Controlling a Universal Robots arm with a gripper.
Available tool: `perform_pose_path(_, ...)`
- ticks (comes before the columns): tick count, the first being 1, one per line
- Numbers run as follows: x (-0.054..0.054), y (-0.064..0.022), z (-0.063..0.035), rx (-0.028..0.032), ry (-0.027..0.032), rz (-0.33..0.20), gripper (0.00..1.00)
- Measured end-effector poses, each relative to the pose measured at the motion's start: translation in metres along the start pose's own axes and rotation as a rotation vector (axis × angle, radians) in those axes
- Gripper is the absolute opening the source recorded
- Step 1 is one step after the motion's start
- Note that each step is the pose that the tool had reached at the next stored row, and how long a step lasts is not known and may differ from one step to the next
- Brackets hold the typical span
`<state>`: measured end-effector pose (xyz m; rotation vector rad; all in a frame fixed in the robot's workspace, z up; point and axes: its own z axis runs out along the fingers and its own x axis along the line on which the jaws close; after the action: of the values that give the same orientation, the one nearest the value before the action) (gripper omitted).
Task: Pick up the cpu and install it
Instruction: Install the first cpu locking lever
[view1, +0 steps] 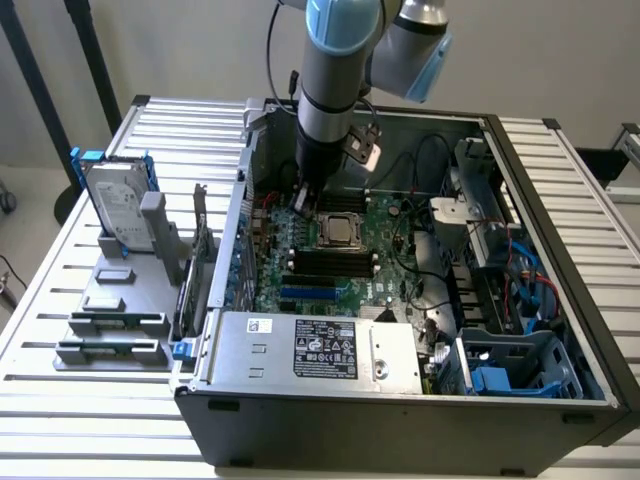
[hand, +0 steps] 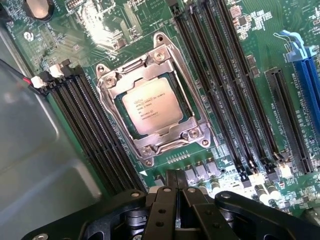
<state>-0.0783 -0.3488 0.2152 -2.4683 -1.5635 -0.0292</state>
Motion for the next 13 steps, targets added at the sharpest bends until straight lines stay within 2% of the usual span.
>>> perform_pose_path(9,0.0014,-0.0009,-0.0013,0.0065,-0.0196,-0.104,0.11)
perform_pose_path(12,0.0018,-0.0012,-0.0029,0.0083,-0.0241,-0.138,0.11)
perform_pose_path(13,0.0020,-0.0014,-0.0030,0.0070,-0.0244,-0.145,0.11)
